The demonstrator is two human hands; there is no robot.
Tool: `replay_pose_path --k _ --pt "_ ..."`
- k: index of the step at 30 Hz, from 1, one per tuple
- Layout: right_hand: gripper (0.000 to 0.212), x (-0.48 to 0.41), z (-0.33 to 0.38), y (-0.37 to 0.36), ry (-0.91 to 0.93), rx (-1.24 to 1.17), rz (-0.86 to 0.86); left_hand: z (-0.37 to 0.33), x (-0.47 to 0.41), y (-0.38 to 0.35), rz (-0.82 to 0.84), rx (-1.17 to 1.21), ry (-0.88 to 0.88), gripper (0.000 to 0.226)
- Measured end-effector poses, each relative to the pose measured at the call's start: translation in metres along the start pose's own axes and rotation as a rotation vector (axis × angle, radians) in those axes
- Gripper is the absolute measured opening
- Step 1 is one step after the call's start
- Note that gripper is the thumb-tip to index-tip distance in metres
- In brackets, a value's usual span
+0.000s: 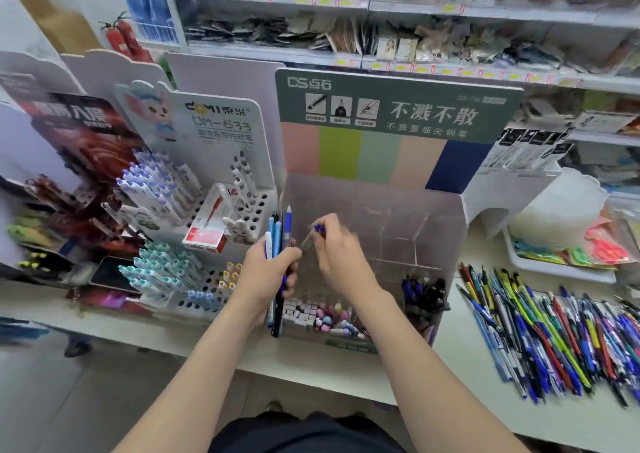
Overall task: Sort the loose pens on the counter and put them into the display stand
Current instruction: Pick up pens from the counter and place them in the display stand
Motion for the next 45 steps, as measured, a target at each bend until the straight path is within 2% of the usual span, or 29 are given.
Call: replay_pose_path --k 2,4,6,8,10,13,16,18,21,24,26,28,29,32,34,37,39,43,45 --pt "0.016 0.003 -0.008 -0.013 0.026 0.210 0.053 -0.001 0.000 0.000 0.049 0.024 0.021 0.008" --pt "0.033 0.008 -0.011 -0.010 -0.004 0.187 0.036 -0.005 0.000 -0.002 0.097 -0.001 0.022 0.007" --pt "0.038 0.016 -0.006 0.012 -0.076 0.040 -0.103 -0.009 0.001 -0.009 0.169 -0.046 0.019 0.007" --pt "0.028 0.024 -0.008 0.034 -0.240 -0.205 -0.236 -0.013 0.002 -0.022 0.258 -0.085 0.012 0.007" --pt "0.016 0.024 -0.014 0.034 -0.416 -0.505 -0.221 -0.015 0.005 -0.039 0.362 -0.124 0.001 0.014" --pt "0.010 0.024 -0.020 0.040 -0.486 -0.595 -0.195 -0.017 0.009 -0.061 0.486 -0.126 -0.004 0.023" --pt "0.015 0.031 -0.037 0.053 -0.570 -0.725 -0.320 -0.016 0.014 -0.073 0.552 -0.006 0.047 0.028" --pt "0.017 0.036 -0.044 0.062 -0.589 -0.797 -0.388 -0.012 0.015 -0.079 0.567 0.070 0.084 0.031" --pt "0.021 0.040 -0.040 0.070 -0.492 -0.817 -0.442 -0.012 0.014 -0.085 0.551 0.112 0.098 0.032" --pt "0.026 0.046 -0.032 0.075 -0.458 -0.890 -0.566 -0.013 0.008 -0.082 0.486 0.107 0.099 0.029" --pt "0.028 0.045 -0.035 0.074 -0.474 -0.932 -0.590 -0.013 0.004 -0.075 0.439 0.050 0.072 0.023" --pt "0.030 0.043 -0.044 0.072 -0.507 -0.871 -0.552 -0.012 0.001 -0.067 0.391 0.024 0.055 0.017" --pt "0.030 0.041 -0.046 0.071 -0.513 -0.763 -0.506 -0.011 0.000 -0.063 0.366 0.041 0.062 0.015" --pt "0.034 0.035 -0.046 0.062 -0.519 -0.320 -0.236 -0.012 -0.001 -0.054 0.328 0.089 0.066 0.020" --pt "0.033 0.031 -0.043 0.049 -0.516 -0.135 -0.032 -0.014 -0.002 -0.049 0.319 0.079 0.042 0.026" --pt "0.032 0.022 -0.032 0.039 -0.397 0.187 0.116 -0.018 0.000 -0.043 0.312 0.078 0.012 0.030" --pt "0.028 0.015 -0.030 0.037 -0.355 0.298 0.105 -0.020 0.003 -0.040 0.315 0.111 0.002 0.028" --pt "0.029 0.012 -0.030 0.037 -0.338 0.254 0.066 -0.022 0.004 -0.037 0.328 0.116 -0.023 0.029" --pt "0.021 0.016 -0.022 0.052 -0.311 0.301 -0.090 -0.022 0.005 -0.037 0.337 0.112 -0.035 0.029"
Point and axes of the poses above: each hand's wrist, its own x-axis away from the middle knuckle, its own y-axis out of the back of the hand, z = x × y, the point moved 9 cm from there along -x, towards the middle knuckle, and after that the axes turned 2 degrees about -y, right-handed, at the moved point
